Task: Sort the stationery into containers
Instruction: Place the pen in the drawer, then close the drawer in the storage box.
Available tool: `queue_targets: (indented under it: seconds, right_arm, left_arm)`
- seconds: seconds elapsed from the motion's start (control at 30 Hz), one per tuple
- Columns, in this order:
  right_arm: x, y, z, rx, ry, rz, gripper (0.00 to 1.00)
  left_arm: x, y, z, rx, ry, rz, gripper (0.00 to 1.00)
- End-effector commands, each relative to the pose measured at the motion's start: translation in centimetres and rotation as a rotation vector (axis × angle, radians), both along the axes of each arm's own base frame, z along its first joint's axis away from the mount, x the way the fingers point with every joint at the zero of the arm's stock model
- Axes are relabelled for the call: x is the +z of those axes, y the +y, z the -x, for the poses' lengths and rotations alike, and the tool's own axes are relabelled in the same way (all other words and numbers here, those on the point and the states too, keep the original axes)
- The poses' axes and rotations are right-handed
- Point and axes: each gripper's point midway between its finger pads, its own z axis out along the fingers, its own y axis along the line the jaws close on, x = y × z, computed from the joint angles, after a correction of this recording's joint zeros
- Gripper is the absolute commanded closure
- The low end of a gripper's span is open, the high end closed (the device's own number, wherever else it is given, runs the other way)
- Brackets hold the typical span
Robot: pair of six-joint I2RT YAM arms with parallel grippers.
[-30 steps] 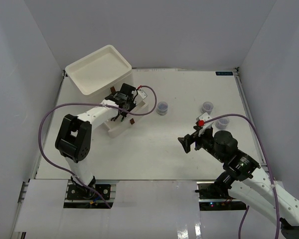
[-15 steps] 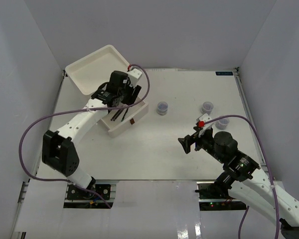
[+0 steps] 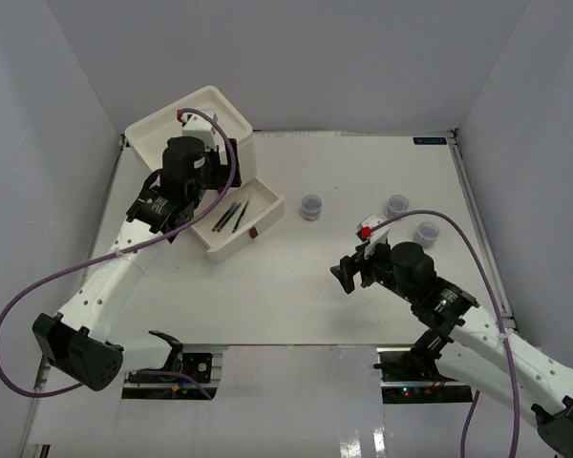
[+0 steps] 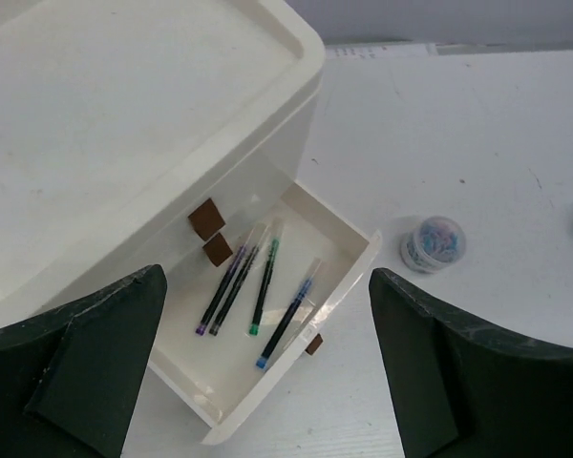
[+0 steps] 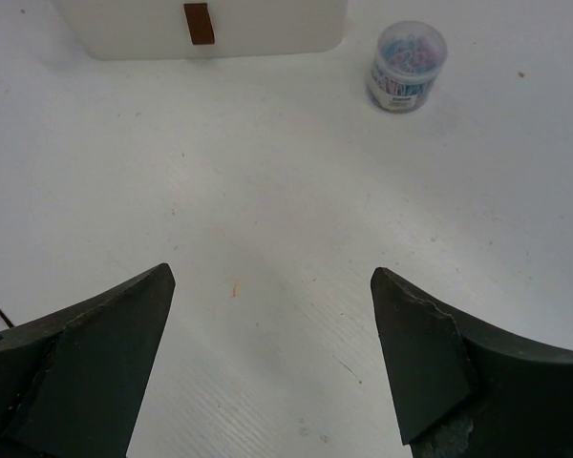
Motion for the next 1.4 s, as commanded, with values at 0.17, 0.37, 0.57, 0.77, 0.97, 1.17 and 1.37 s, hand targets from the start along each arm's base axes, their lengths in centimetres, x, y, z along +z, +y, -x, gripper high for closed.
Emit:
queue_targets:
  seconds: [0.17,0.37,0.57,0.77,0.97,1.17,1.37]
  right_arm:
    - [2.6,4.7,-1.4,0.154,-0.126,-0.116,0.10]
    - [1.9,7.2,-3.2,0.181,-0.070,-0.080,0.09]
    - [1.5,9.7,-5.0,0.189,-0.044,-0.113,0.07]
    - [-1.1,11.9,-7.1,0.176,0.015,-0.087,0.06]
    - [-2.9,13.3,-9.5,0.127,0.000,-0.073,0.05]
    - [-4.7,14.9,-11.5,0.093,-0.025,-0.062,0.03]
    - [-6.1,16.7,-13.2,0.029,-0.054,-0.049,0.00]
  left_arm:
    - [4.4,7.8,-0.3,0.280,-0.080,0.105,0.02]
    - [4.7,12.2,-1.2,0.345,-0.090,0.168,0.02]
    - [5.5,15.8,-1.6,0.410,-0.135,0.206,0.02]
    - [6.2,19.7,-2.1,0.519,-0.188,0.188,0.02]
    - [3.3,19.5,-4.1,0.482,-0.157,0.217,0.03]
    - [0.2,18.7,-6.2,0.443,-0.088,0.250,0.10]
    - [-2.3,18.3,-7.8,0.442,-0.045,0.226,0.14]
